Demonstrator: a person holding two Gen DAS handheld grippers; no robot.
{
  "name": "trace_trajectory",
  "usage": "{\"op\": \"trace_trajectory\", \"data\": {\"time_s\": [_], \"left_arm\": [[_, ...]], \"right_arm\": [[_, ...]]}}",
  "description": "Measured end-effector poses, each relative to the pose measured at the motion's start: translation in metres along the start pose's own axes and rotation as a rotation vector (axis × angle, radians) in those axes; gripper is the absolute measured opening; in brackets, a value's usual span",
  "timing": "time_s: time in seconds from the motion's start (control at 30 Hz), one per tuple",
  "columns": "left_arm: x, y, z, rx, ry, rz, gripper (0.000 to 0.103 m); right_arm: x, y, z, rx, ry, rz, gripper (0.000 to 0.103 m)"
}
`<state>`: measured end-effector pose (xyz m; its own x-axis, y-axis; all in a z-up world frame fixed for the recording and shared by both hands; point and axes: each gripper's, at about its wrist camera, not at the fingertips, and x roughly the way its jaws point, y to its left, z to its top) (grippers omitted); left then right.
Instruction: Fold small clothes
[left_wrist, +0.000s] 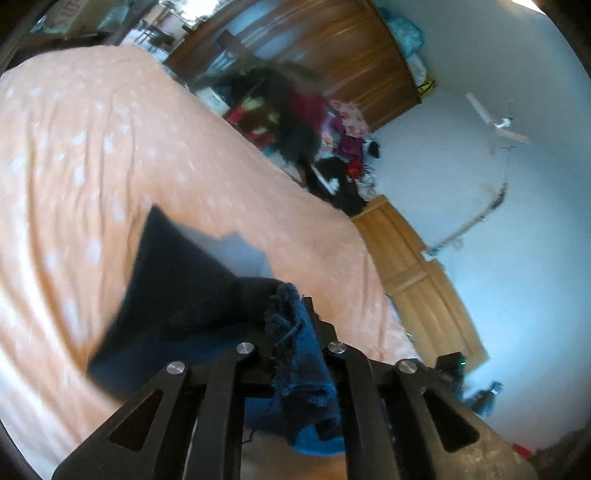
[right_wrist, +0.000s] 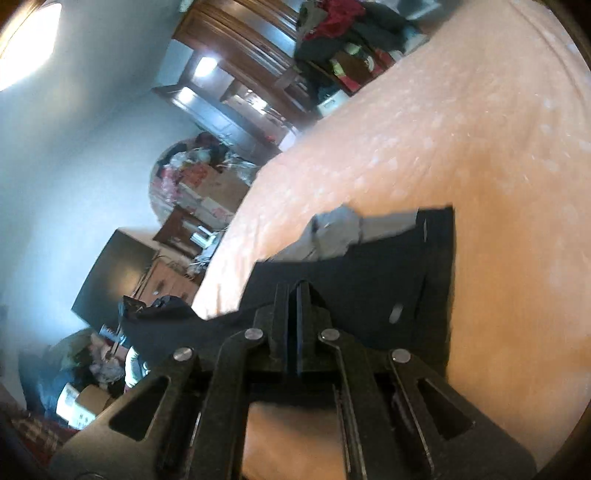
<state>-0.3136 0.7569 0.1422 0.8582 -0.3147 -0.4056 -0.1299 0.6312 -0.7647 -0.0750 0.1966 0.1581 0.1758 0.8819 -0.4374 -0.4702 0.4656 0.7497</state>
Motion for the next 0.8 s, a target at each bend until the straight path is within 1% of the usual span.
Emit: {"op": "trace_trajectory", "data": {"time_s": [0.03, 0.07, 0.1, 0.13, 0.17, 0.2, 0.23, 0.27, 0.3, 0.37, 0.43, 0.47, 0.53, 0.6, 0.63, 0.73, 0.77, 0.8], "left_arm": [[0.03, 0.011, 0.016, -0.012, 0.012, 0.028, 0.012], [0.054, 0.022, 0.025, 0.0, 0.034, 0.056, 0.013], [0.077, 0.031, 0.03, 0.031, 0.063, 0.108, 0.021], [0.108, 0.047, 0.032, 0.062, 0.1, 0.211, 0.025], [0.141, 0.071, 0.029, 0.041, 0.159, 0.311, 0.025], [0.162, 0.089, 0.022, 0.021, 0.212, 0.369, 0.024], [0.185, 0.11, 0.013, 0.002, 0.261, 0.42, 0.025], [0.193, 0.121, 0.007, -0.01, 0.244, 0.421, 0.025], [0.192, 0.123, 0.004, -0.01, 0.2, 0.397, 0.025], [0.188, 0.123, 0.003, -0.002, 0.181, 0.374, 0.025], [0.184, 0.124, 0.001, -0.005, 0.171, 0.357, 0.028], [0.184, 0.122, 0.002, 0.004, 0.173, 0.363, 0.029], [0.183, 0.111, 0.002, 0.043, 0.171, 0.384, 0.032], [0.178, 0.096, 0.003, 0.097, 0.157, 0.414, 0.037], [0.171, 0.083, 0.005, 0.141, 0.138, 0.438, 0.039], [0.152, 0.048, 0.003, 0.27, 0.082, 0.496, 0.043], [0.147, 0.038, 0.001, 0.313, 0.058, 0.52, 0.044], [0.142, 0.033, 0.0, 0.335, 0.039, 0.541, 0.046]], "right_arm": [[0.017, -0.017, 0.013, -0.001, 0.033, -0.002, 0.004], [0.036, -0.035, 0.022, -0.011, 0.058, -0.052, 0.008], [0.052, -0.051, 0.026, -0.016, 0.081, -0.104, 0.015], [0.069, -0.07, 0.028, -0.017, 0.101, -0.187, 0.023], [0.084, -0.091, 0.028, -0.01, 0.108, -0.283, 0.046], [0.092, -0.106, 0.026, 0.012, 0.117, -0.322, 0.055], [0.1, -0.126, 0.021, 0.065, 0.121, -0.323, 0.055], [0.103, -0.134, 0.016, 0.088, 0.124, -0.317, 0.057], [0.106, -0.138, 0.012, 0.088, 0.132, -0.316, 0.059], [0.119, -0.138, 0.001, 0.044, 0.17, -0.34, 0.06], [0.135, -0.13, 0.002, -0.036, 0.204, -0.372, 0.06], [0.141, -0.127, 0.003, -0.06, 0.214, -0.374, 0.06], [0.155, -0.118, 0.005, -0.116, 0.229, -0.382, 0.06], [0.164, -0.111, 0.004, -0.163, 0.24, -0.437, 0.06], [0.165, -0.117, 0.009, -0.161, 0.237, -0.445, 0.06], [0.151, -0.117, 0.003, -0.125, 0.191, -0.468, 0.062], [0.147, -0.116, 0.0, -0.121, 0.182, -0.473, 0.065], [0.142, -0.114, -0.006, -0.116, 0.174, -0.47, 0.067]]}}
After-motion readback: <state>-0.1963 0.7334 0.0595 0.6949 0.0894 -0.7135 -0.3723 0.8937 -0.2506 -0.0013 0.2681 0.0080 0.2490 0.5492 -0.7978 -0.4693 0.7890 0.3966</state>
